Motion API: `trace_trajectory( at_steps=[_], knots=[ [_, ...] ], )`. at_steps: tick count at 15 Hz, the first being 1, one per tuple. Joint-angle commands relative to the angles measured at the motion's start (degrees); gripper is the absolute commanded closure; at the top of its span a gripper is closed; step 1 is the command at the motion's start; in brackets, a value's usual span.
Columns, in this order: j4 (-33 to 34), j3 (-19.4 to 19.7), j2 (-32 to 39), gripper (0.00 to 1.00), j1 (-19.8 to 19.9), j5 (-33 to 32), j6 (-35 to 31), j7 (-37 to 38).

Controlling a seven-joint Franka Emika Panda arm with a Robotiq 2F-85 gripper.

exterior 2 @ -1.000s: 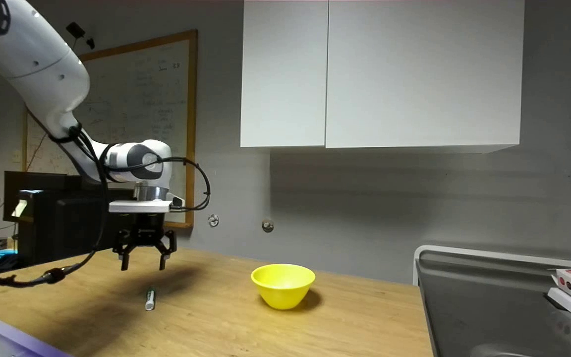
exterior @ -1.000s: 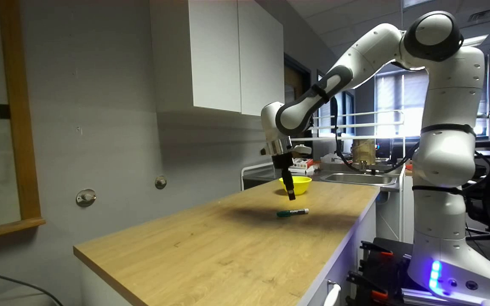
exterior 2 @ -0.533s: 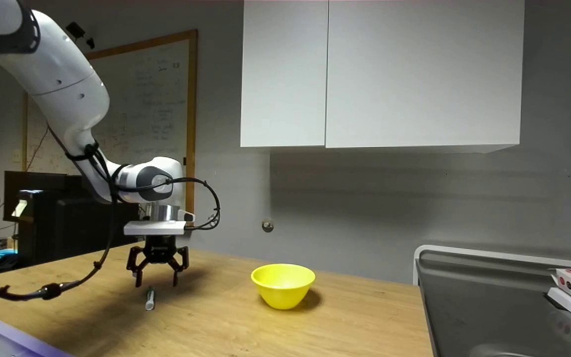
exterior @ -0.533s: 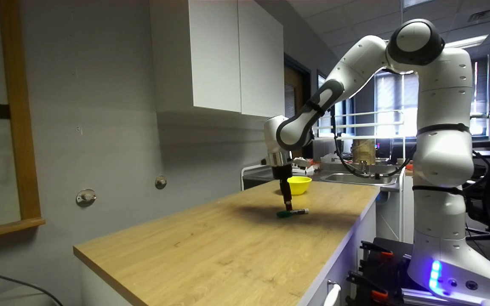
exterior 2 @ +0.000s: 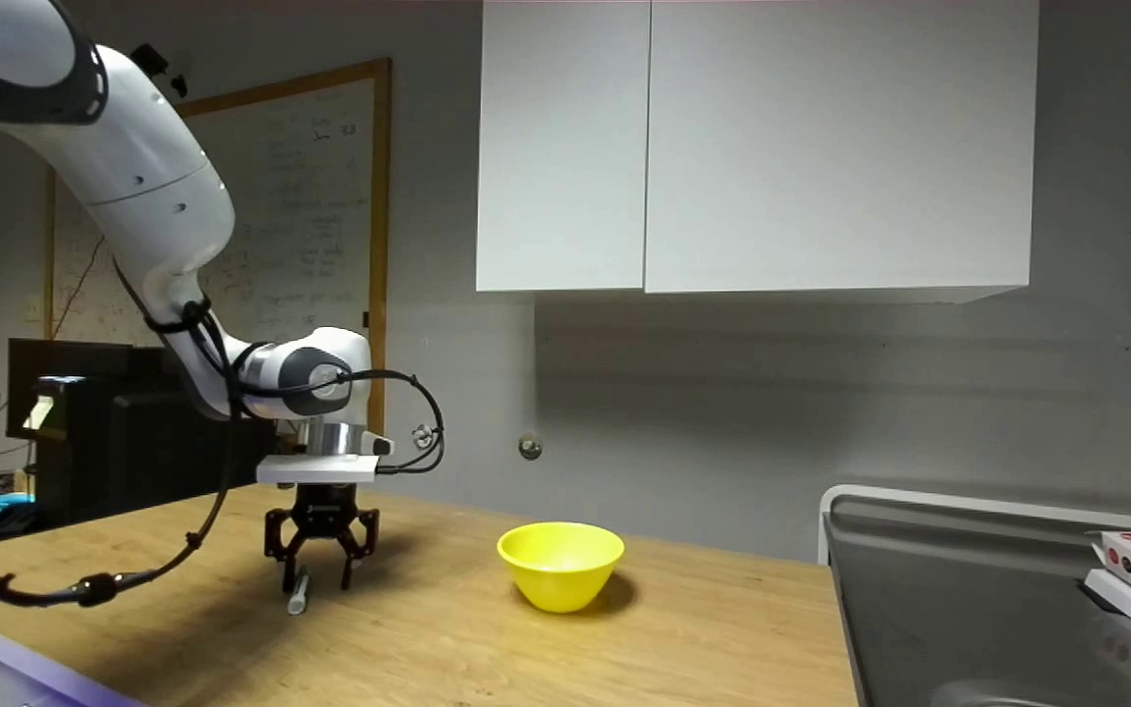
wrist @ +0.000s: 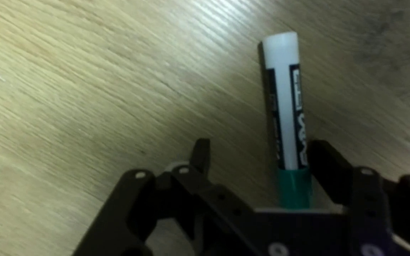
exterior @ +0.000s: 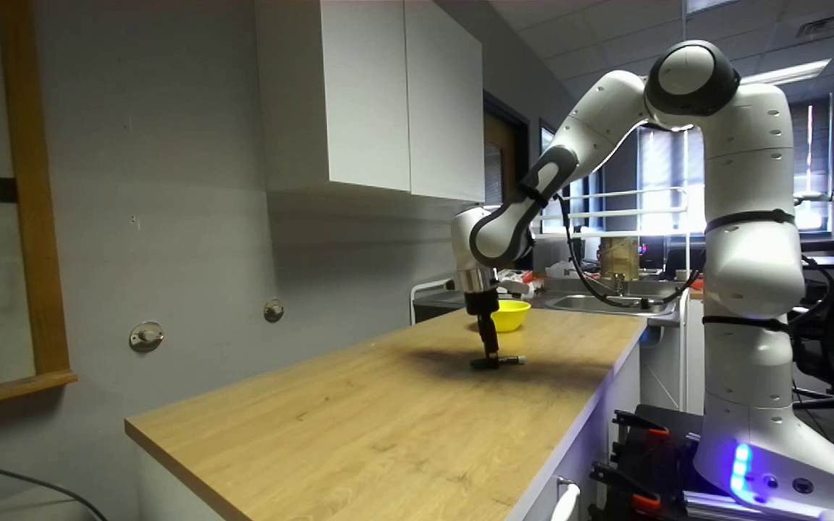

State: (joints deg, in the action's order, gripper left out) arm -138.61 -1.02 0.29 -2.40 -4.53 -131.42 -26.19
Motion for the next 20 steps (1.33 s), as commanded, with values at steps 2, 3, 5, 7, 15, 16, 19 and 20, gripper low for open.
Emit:
trace_trajectory(
  at_steps=[2,3,5,7,15,16,19,20],
  knots=[
    [0.06,-0.07,-0.23,0.63,0.46,0.27,0.07,-1.21],
    [-0.02,-0.07,-0.41,0.71,0.44,-0.01,0.2,-0.92],
    [-0.67,-0.18,-1.44,0.86,0.32,-0.49,0.66,-0.01],
    [-1.9,-0.27,-3.11,0.98,0.23,-1.67,0.76,2.74],
    [-6.8,-0.35,-18.52,0.93,0.94,-0.04,4.59,24.3],
    [-5.89,-0.62,-20.65,0.93,1.19,-0.3,5.89,26.92],
    [-0.73,-1.59,-24.51,0.93,1.75,0.6,10.64,34.75],
    [2.03,-2.0,-24.53,0.93,1.96,1.03,11.94,37.42]
  ],
)
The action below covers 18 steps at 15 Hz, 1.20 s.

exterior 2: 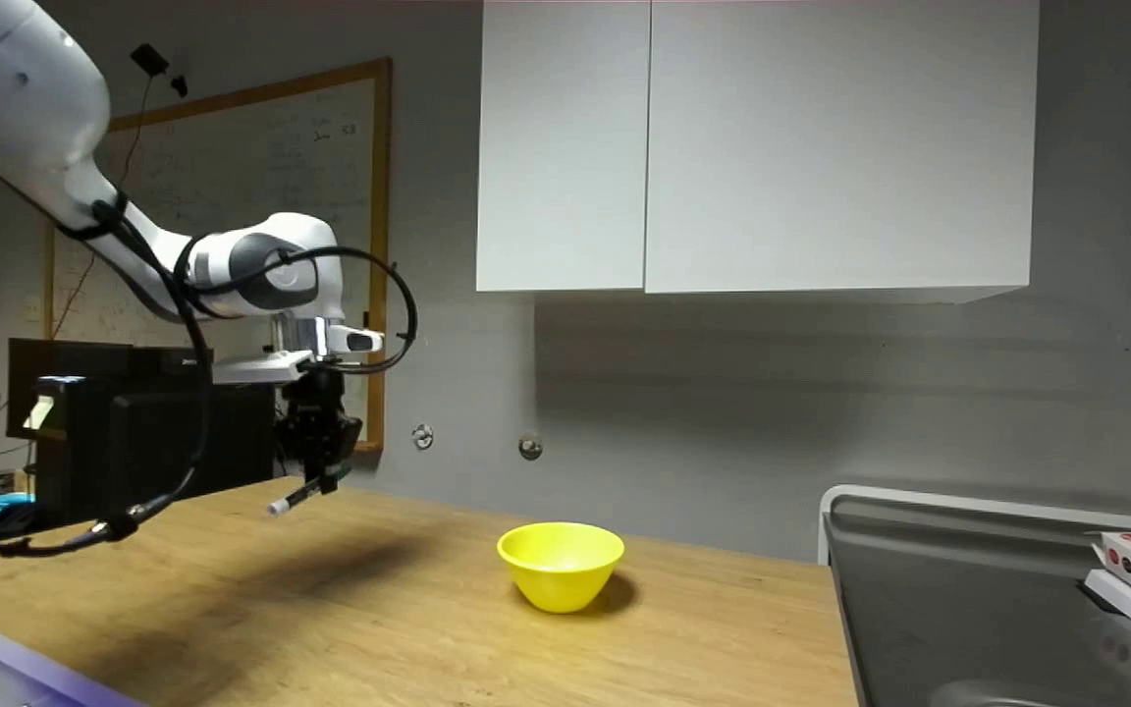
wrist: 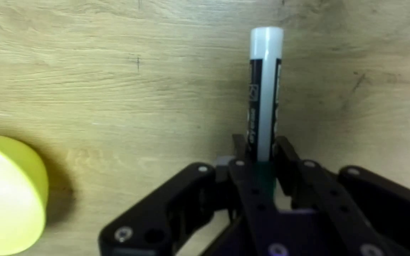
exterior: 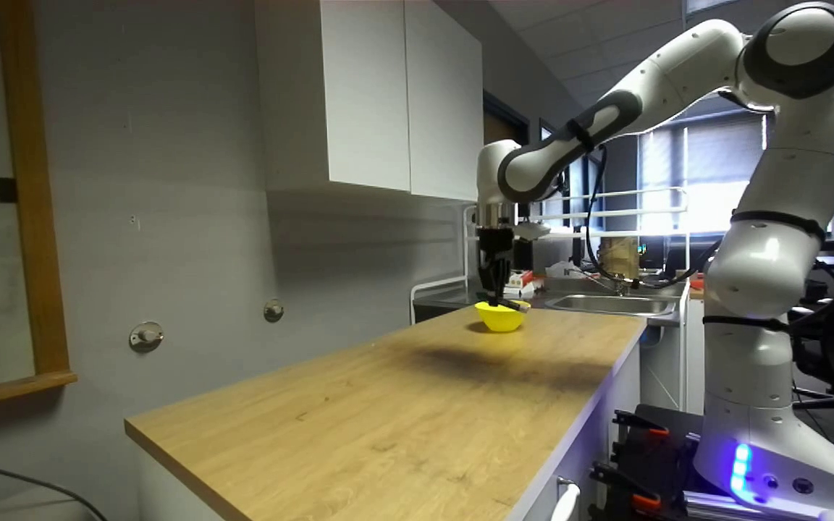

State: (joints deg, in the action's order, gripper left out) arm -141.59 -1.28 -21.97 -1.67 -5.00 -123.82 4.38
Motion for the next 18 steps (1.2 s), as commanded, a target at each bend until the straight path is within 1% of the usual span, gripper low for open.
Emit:
trace_trajectory(
  at_steps=[1,3,6,10,14,16,18],
  knots=[
    [7.27,-2.22,-2.23,0.93,1.65,1.44,4.84,9.66],
    [12.57,-3.21,-0.7,0.93,2.89,1.0,4.72,15.4],
    [19.12,-4.31,3.54,0.93,5.63,-0.99,2.02,23.61],
    [25.26,-4.13,11.37,0.93,10.0,-6.64,-1.81,34.3],
    [27.59,-1.87,17.75,0.93,11.79,-15.1,-2.66,46.57],
    [27.62,-0.04,20.23,0.93,11.63,-19.22,-2.19,52.23],
    [27.23,1.77,21.89,0.93,10.98,-21.86,-1.66,56.3]
  ],
)
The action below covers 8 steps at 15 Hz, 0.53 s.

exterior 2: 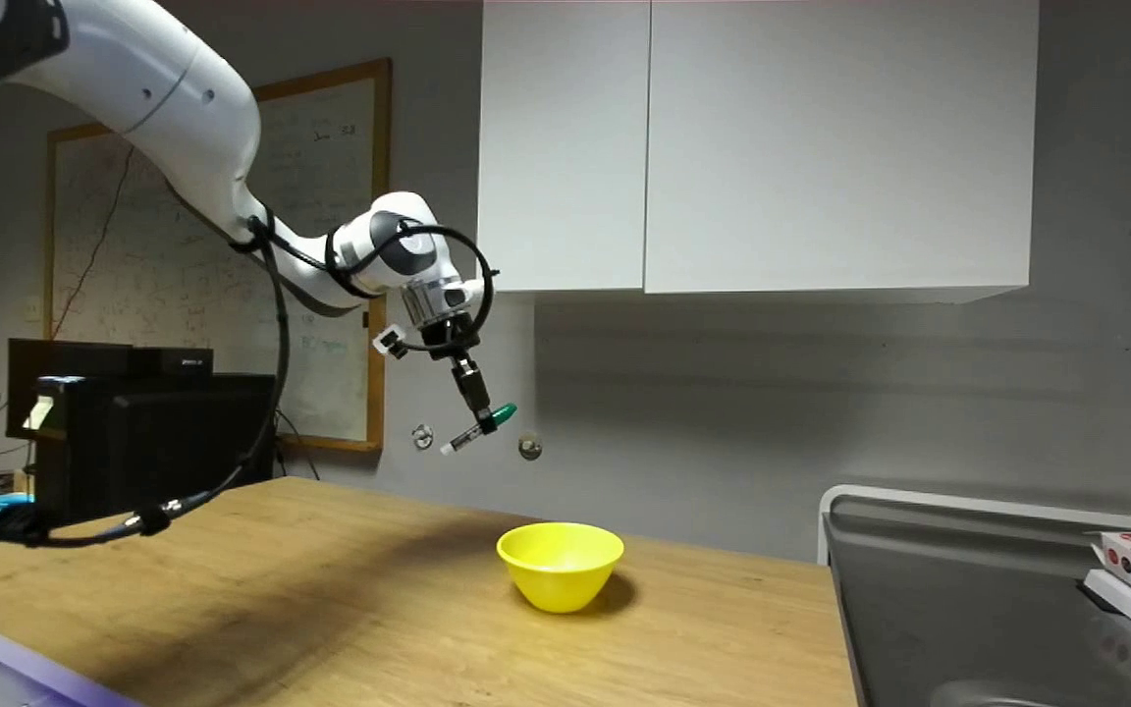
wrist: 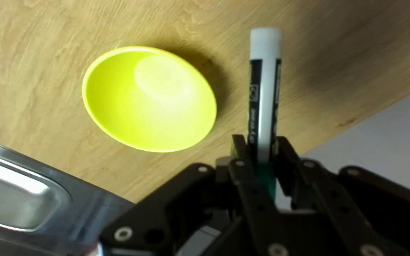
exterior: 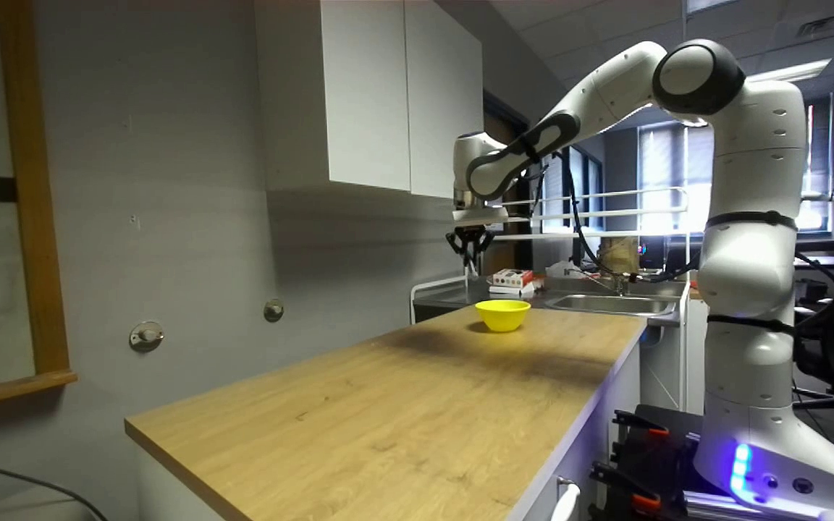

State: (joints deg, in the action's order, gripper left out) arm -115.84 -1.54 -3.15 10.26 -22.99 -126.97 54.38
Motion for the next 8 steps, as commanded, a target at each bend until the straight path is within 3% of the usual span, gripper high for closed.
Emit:
trace_trajectory(
  at_steps=[1,8],
  knots=[
    [1.33,2.83,3.8,0.93,-1.19,-4.55,1.6,7.81],
    [0.15,6.46,6.48,0.93,-2.34,-8.2,1.63,17.79]
  ],
)
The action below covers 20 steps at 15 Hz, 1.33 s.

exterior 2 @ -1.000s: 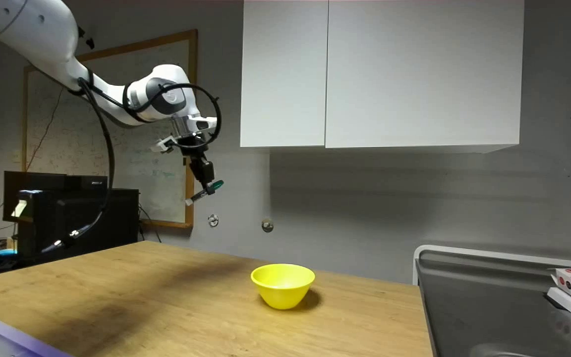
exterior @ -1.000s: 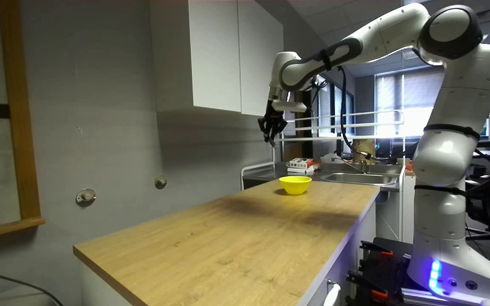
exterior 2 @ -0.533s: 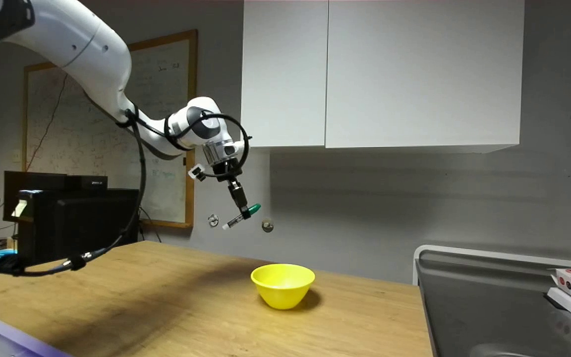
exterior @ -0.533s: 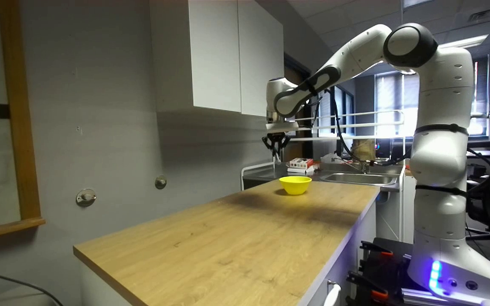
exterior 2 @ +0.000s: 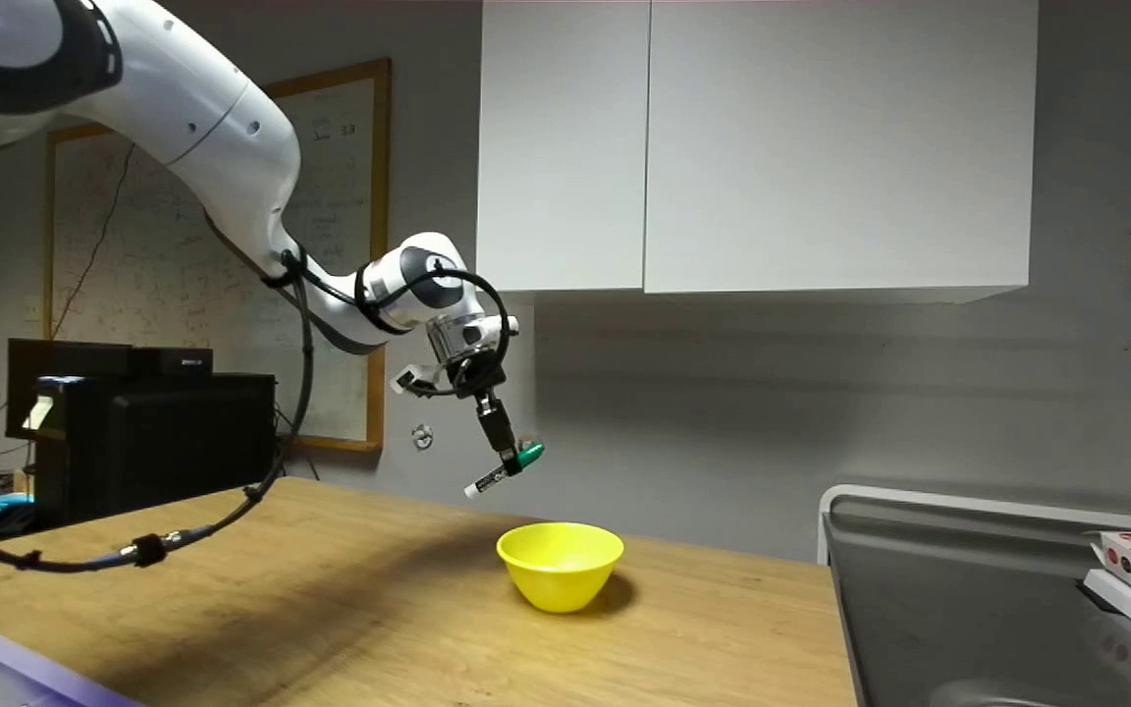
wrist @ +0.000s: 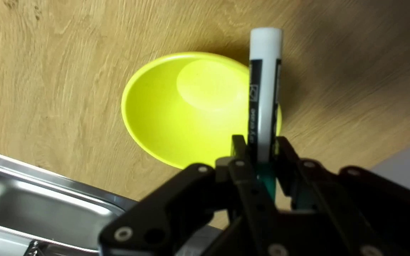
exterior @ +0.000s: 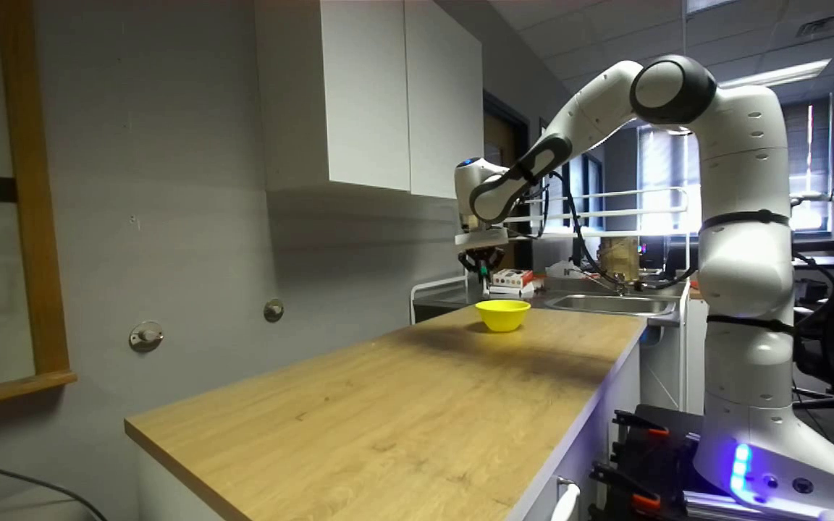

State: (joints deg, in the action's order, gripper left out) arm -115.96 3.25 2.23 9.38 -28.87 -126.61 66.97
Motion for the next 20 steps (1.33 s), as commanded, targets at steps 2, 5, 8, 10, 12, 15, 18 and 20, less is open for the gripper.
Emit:
trace_trajectory(
  at_steps=[2,5,8,10,12,15,18,20],
  knots=[
    [0.14,2.4,1.81,0.93,-1.69,-2.63,1.52,7.7],
    [-0.02,3.61,2.88,0.93,-1.56,-1.84,1.78,9.9],
    [-1.0,4.72,2.64,0.93,-0.89,3.16,0.84,7.31],
    [-1.37,5.29,1.72,0.93,-1.12,3.86,1.34,7.6],
    [-0.92,5.82,1.64,0.93,-0.96,4.1,1.65,7.58],
    [-0.3,6.67,1.8,0.93,-0.54,4.12,2.31,7.37],
    [0.44,7.75,2.11,0.93,-0.01,3.75,2.79,7.51],
    [1.19,8.41,2.49,0.93,0.37,3.72,2.96,7.64]
  ],
)
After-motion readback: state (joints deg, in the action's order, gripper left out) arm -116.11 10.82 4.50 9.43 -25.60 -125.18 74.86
